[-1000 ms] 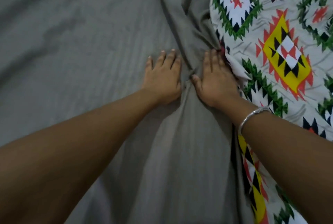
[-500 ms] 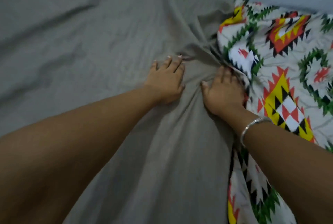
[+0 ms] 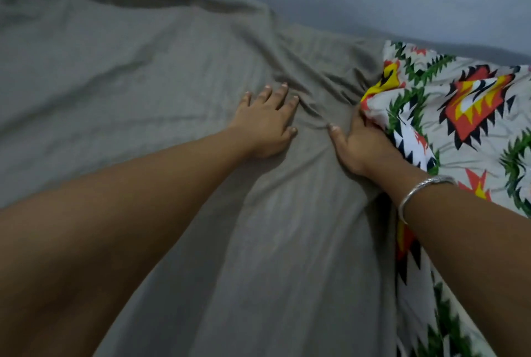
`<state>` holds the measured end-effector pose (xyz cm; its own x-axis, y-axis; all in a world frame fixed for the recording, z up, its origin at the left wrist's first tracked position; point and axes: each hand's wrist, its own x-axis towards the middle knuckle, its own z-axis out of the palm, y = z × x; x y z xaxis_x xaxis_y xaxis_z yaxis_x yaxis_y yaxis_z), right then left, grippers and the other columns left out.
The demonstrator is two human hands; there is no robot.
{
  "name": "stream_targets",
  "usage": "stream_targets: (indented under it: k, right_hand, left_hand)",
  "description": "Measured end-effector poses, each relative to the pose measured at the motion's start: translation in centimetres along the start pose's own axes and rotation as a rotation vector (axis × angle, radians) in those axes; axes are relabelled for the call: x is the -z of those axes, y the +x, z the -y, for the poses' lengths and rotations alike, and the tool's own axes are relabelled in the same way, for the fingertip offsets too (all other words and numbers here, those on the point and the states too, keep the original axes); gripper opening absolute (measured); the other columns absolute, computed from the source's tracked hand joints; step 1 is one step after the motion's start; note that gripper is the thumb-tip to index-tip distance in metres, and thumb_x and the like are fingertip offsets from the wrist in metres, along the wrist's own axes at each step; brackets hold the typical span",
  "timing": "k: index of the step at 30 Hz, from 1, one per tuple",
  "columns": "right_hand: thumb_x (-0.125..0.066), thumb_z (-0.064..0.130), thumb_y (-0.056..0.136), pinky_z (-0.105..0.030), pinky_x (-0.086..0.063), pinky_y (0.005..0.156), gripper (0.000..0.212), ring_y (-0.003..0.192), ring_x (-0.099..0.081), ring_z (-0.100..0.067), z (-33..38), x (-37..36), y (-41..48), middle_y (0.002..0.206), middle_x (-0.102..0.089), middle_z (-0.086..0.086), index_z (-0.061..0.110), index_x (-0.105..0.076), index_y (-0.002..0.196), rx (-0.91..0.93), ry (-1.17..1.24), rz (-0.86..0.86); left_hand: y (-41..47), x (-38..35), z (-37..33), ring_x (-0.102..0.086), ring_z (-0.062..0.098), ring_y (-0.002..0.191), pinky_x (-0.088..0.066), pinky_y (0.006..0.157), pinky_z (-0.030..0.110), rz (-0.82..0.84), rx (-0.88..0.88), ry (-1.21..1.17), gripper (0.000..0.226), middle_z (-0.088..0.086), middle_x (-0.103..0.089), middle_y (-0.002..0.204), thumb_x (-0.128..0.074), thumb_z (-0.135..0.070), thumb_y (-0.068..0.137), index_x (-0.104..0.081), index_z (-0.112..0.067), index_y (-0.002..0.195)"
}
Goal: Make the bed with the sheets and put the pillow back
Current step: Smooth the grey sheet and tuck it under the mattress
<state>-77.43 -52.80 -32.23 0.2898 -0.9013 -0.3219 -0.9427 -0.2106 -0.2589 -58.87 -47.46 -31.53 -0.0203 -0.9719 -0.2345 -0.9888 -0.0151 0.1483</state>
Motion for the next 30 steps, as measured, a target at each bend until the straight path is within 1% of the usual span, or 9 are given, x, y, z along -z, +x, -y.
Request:
stream_targets:
  k: [3, 5, 8, 11, 18, 20, 23, 26, 30]
  right_hand:
    - [-0.032, 0.045, 0.099, -0.038, -0.015, 0.114, 0.072, 0.142, -0.017, -0.036, 1.7, 1.0, 1.7, 0.154, -0.016, -0.026, -0.005, -0.012, 0.147, -0.005, -0.019, -0.154]
    - [-0.035, 0.037, 0.099, -0.040, -0.010, 0.116, 0.065, 0.144, -0.009, -0.034, 2.9, 1.1, 3.7, 0.157, -0.009, -0.019, 0.001, -0.014, 0.149, 0.202, -0.116, -0.247]
    - [-0.032, 0.037, 0.100, -0.042, -0.001, 0.116, 0.061, 0.146, 0.000, -0.031, 2.1, 0.6, 7.4, 0.160, -0.001, -0.007, 0.014, -0.008, 0.152, 0.395, -0.287, -0.089]
    - [-0.025, 0.050, 0.097, -0.041, 0.005, 0.118, 0.070, 0.146, 0.004, -0.029, -0.4, 0.4, 10.4, 0.159, 0.005, -0.009, 0.012, -0.003, 0.151, 0.231, -0.237, -0.061]
    - [-0.028, 0.037, 0.101, -0.043, 0.001, 0.115, 0.067, 0.145, 0.003, -0.036, 0.6, 3.5, 12.1, 0.156, 0.004, -0.023, -0.003, -0.002, 0.148, -0.104, -0.187, -0.163]
    - [-0.033, 0.037, 0.097, -0.050, -0.009, 0.114, 0.063, 0.143, -0.011, -0.041, 1.8, 3.7, 11.9, 0.155, -0.012, -0.023, 0.003, -0.018, 0.148, 0.114, -0.274, -0.328]
    - [-0.031, 0.038, 0.097, -0.053, -0.017, 0.114, 0.059, 0.143, -0.016, -0.039, 3.5, 2.5, 12.1, 0.158, -0.015, -0.010, 0.017, -0.017, 0.151, 0.452, -0.338, -0.172]
    - [-0.022, 0.047, 0.099, -0.052, -0.005, 0.115, 0.063, 0.145, -0.004, -0.036, 3.2, 2.6, 14.5, 0.160, -0.003, -0.002, 0.019, -0.004, 0.152, 0.222, -0.317, -0.038]
    - [-0.019, 0.050, 0.098, -0.055, -0.017, 0.113, 0.066, 0.142, -0.015, -0.041, 3.5, 4.2, 16.9, 0.158, -0.012, -0.012, 0.010, -0.012, 0.150, 0.073, -0.419, 0.013]
  left_hand:
    - [2.5, 0.9, 0.1, -0.004, 0.025, 0.146, -0.006, 0.115, 0.054, -0.014, 0.013, -0.047, 0.066, 0.005, 0.000, 0.159, -0.032, -0.049, 0.096, -0.008, -0.022, 0.151]
    - [4.3, 1.2, 0.1, -0.003, 0.025, 0.146, -0.005, 0.114, 0.056, -0.009, 0.005, -0.024, 0.066, 0.004, 0.000, 0.159, -0.030, -0.051, 0.096, -0.008, -0.023, 0.151]
    - [6.4, 0.6, -0.3, 0.001, 0.029, 0.146, 0.002, 0.110, 0.061, 0.007, -0.027, 0.062, 0.064, 0.003, 0.003, 0.159, -0.022, -0.052, 0.097, -0.006, -0.023, 0.151]
    - [7.5, 0.0, -0.8, 0.005, 0.033, 0.145, 0.007, 0.108, 0.065, -0.029, -0.025, 0.076, 0.064, 0.000, 0.005, 0.159, -0.021, -0.054, 0.096, -0.003, -0.026, 0.151]
    - [9.8, 1.6, -0.5, 0.007, 0.033, 0.145, 0.005, 0.110, 0.062, -0.007, -0.109, 0.061, 0.069, -0.002, 0.006, 0.159, -0.023, -0.064, 0.092, -0.003, -0.033, 0.150]
    - [10.3, 1.9, 0.6, 0.005, 0.032, 0.145, 0.004, 0.112, 0.059, -0.063, -0.072, 0.017, 0.068, 0.002, 0.004, 0.159, -0.023, -0.060, 0.094, -0.005, -0.028, 0.151]
    - [11.3, 2.1, 2.7, 0.004, 0.030, 0.146, 0.003, 0.113, 0.056, -0.042, -0.074, 0.043, 0.073, 0.000, 0.005, 0.159, -0.025, -0.061, 0.093, -0.003, -0.023, 0.151]
    - [12.3, 2.3, 3.7, 0.004, 0.030, 0.146, 0.002, 0.112, 0.058, -0.004, -0.077, 0.107, 0.087, -0.001, 0.005, 0.159, -0.030, -0.071, 0.087, -0.001, -0.020, 0.152]
    - [13.8, 2.5, 3.5, -0.001, 0.030, 0.146, -0.001, 0.112, 0.060, 0.014, -0.027, 0.083, 0.091, -0.002, -0.001, 0.160, -0.032, -0.075, 0.082, -0.005, -0.023, 0.151]
